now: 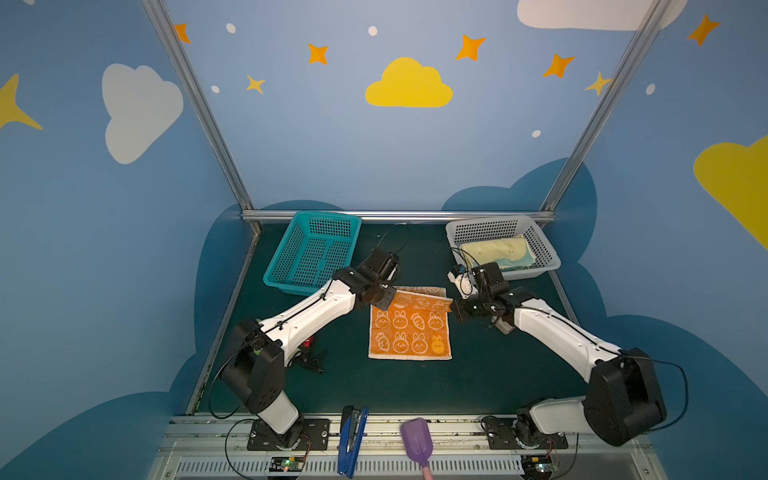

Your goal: Fold and stack the towels

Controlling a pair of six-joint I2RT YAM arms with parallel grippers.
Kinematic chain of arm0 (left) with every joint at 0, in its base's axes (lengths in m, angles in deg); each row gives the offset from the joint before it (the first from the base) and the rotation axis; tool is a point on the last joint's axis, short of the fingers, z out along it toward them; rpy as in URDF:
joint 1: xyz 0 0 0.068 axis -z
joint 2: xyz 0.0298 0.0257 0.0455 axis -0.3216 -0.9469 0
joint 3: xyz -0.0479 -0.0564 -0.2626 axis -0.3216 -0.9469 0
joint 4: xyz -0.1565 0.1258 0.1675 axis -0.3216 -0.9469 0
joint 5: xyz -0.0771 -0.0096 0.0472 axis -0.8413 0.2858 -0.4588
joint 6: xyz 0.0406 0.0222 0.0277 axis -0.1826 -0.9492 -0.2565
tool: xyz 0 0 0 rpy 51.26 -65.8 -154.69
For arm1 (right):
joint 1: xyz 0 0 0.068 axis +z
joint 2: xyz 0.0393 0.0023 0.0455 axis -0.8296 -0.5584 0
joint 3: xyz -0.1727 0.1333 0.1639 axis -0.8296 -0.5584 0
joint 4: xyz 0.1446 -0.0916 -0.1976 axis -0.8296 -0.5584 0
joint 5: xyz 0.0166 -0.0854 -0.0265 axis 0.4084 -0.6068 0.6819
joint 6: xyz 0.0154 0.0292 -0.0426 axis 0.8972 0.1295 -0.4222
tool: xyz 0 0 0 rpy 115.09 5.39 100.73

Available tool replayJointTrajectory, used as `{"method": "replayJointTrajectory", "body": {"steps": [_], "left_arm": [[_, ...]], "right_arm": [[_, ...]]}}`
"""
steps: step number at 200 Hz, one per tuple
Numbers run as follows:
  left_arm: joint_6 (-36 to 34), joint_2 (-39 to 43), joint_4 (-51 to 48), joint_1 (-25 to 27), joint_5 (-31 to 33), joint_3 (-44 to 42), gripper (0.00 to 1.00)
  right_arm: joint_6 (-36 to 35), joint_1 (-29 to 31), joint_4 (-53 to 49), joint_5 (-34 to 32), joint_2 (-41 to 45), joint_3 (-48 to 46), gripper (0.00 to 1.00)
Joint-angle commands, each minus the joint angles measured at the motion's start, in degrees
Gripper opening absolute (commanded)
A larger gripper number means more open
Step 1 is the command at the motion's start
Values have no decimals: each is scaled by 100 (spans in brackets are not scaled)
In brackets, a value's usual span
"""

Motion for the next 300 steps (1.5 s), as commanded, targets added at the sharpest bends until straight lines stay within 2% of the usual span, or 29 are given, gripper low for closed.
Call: {"method": "replayJointTrajectory", "body": {"steps": [1, 54, 101, 149, 236, 262, 289, 300], "left_arm": [[298, 274, -324, 6, 503, -191, 4], [476, 374, -301, 214, 437, -533, 4], [620, 277, -148, 325, 446, -834, 4], [787, 203, -160, 404, 468, -975, 4], [1233, -34, 46, 768, 604, -1504, 4], [1385, -124, 37, 862, 825, -1535, 4], [1421, -71, 56, 928, 907, -1595, 4], [1430, 0, 118, 972, 962, -1659, 4]], "right_arm": [[300, 49, -485, -485, 250, -213, 0], [737, 384, -460, -463, 594, -464, 0], [1267, 423, -397, -273, 489, -668, 0], [1831, 568, 272, -28, 648, -1297, 0], [2303, 767, 526, -110, 478, -1904, 0], [2454, 932, 554, -149, 474, -2002, 9], [2635, 1127, 402, -375, 693, -2095, 29], [2686, 1189, 291, -452, 834, -2135, 34]]}}
